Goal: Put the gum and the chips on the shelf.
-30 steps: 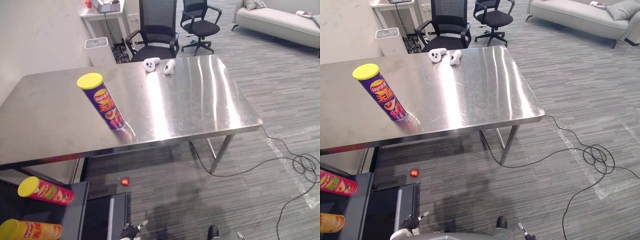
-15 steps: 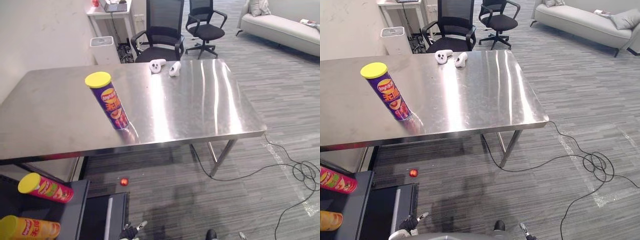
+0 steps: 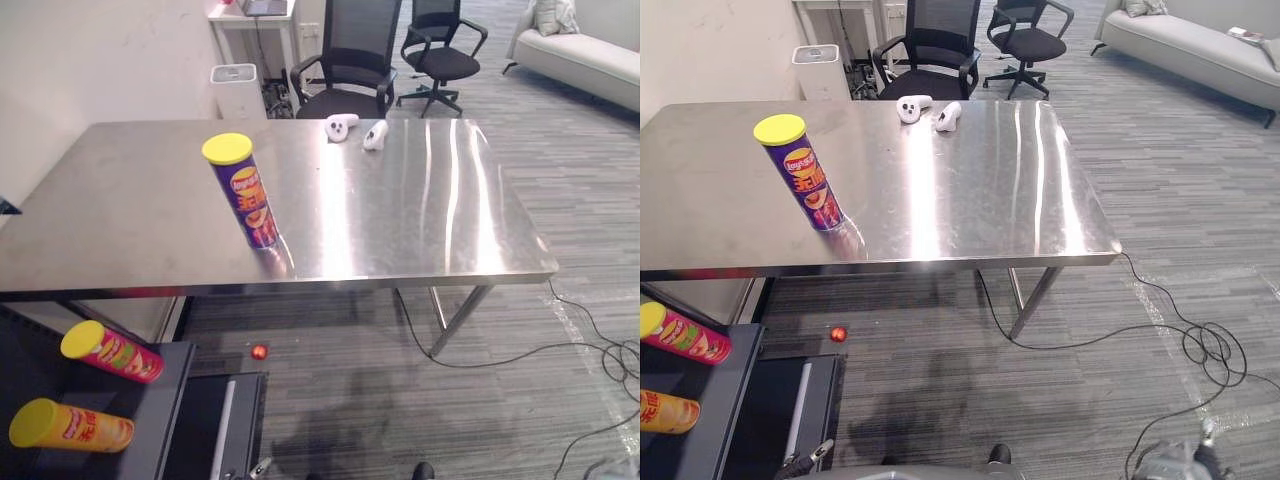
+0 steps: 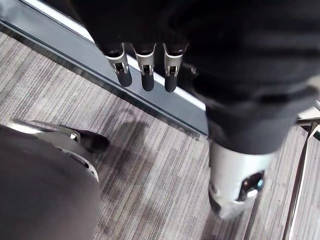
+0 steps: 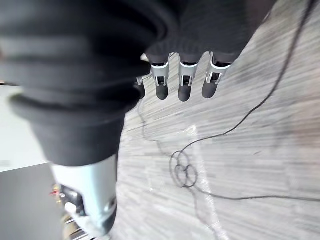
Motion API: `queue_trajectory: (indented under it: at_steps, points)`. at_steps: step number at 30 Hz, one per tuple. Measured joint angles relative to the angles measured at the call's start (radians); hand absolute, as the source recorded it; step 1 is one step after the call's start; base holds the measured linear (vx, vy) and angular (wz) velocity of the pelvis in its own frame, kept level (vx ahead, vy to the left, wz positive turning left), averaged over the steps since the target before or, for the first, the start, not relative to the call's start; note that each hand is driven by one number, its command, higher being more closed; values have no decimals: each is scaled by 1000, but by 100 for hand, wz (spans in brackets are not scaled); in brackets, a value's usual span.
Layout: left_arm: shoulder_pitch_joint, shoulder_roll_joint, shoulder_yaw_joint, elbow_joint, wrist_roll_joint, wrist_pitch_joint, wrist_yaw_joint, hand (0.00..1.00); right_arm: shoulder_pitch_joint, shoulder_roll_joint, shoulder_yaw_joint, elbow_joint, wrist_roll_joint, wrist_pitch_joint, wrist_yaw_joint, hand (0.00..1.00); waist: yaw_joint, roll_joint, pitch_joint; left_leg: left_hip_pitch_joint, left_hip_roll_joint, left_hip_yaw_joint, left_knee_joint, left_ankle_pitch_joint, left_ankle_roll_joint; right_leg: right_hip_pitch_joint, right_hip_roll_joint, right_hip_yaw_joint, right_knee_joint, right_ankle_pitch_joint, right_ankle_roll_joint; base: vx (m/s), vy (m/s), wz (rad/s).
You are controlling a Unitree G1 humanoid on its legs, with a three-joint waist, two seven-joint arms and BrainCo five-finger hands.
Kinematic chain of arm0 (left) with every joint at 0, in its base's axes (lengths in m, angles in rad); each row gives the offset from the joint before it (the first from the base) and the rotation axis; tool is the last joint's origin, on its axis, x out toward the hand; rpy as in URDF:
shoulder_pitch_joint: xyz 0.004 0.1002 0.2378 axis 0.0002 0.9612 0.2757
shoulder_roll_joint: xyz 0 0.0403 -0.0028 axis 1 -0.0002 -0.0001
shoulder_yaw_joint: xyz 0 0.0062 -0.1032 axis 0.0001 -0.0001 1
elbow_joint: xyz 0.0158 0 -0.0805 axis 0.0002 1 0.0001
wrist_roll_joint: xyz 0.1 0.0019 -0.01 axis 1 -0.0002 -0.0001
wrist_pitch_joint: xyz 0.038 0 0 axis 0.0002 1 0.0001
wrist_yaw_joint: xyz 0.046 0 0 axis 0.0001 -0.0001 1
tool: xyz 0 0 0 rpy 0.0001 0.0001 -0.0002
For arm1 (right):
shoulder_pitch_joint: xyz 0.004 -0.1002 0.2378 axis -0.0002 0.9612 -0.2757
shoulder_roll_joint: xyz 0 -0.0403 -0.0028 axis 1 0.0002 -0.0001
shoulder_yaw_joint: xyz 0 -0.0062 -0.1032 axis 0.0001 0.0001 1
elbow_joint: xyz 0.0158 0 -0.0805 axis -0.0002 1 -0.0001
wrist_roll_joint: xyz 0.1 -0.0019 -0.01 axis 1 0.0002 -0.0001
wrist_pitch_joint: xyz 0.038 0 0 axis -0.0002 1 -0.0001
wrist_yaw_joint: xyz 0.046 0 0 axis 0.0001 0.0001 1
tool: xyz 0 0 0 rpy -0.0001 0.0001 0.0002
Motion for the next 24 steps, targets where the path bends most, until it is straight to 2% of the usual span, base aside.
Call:
queue_trajectory:
  at_steps: [2, 5, 8, 9, 12, 15, 16, 19, 24]
  points:
    - [10, 1, -6, 0, 0, 0, 3, 0, -60, -22, 6, -104, -19, -27, -51, 0, 0, -2, -6, -2, -1, -2, 2, 0, 0, 0, -1, 0, 0, 0, 0, -17, -9, 1]
    - [16, 3, -15, -3, 1, 0, 7, 0, -94, -47, 48, -212, -48, -35, -91, 0, 4, -2, -10, -5, -4, -5, 3, 1, 1, -2, -3, 0, 0, -1, -2, -25, -7, 2]
    - [34, 3, -42, -29, 5, 0, 14, 0, -107, -75, 166, -382, -140, -44, -122, 0, 2, 0, -22, -24, -8, -6, 6, 4, 2, -20, -7, 1, 1, -1, -3, -11, -1, 0]
    - [35, 3, -50, -32, 23, 0, 14, 0, -121, -80, 232, -474, -173, -60, -128, 0, 4, 1, -23, -25, -8, -6, 7, 4, 2, -23, -6, 1, 5, -1, -3, 0, 0, 0]
    - [37, 6, -69, -42, 29, 0, 14, 0, -136, -80, 334, -592, -178, -73, -124, 0, 7, 2, -23, -26, -8, -2, 7, 4, 2, -28, -7, 6, 7, -1, -3, -8, -8, -4]
    - [40, 5, -81, -62, 35, 0, 11, 0, -139, -71, 451, -715, -259, -74, -81, 0, 16, 1, -23, -26, -7, 0, 8, 4, 2, -29, -7, 7, 8, -1, -3, -4, -2, -1]
    - [40, 5, -88, -69, 38, 0, 9, 0, -141, -69, 484, -741, -286, -74, -63, 0, 30, 1, -23, -26, -7, 0, 8, 4, 2, -29, -7, 7, 8, -1, -3, 0, 0, 0]
    - [43, 3, -90, -77, 38, 0, 1, 0, -144, -67, 582, -784, -332, -69, -21, 0, 38, 0, -23, -26, -8, -2, 8, 4, 2, -27, -7, 4, 8, -1, -3, 0, 0, 0]
    - [51, 4, -90, -78, 39, 0, -11, 0, -144, -65, 728, -823, -332, -67, 84, 0, 56, -2, -22, -26, -8, -19, 11, 4, 2, -18, -8, -8, 9, -1, -3, -8, -8, 7]
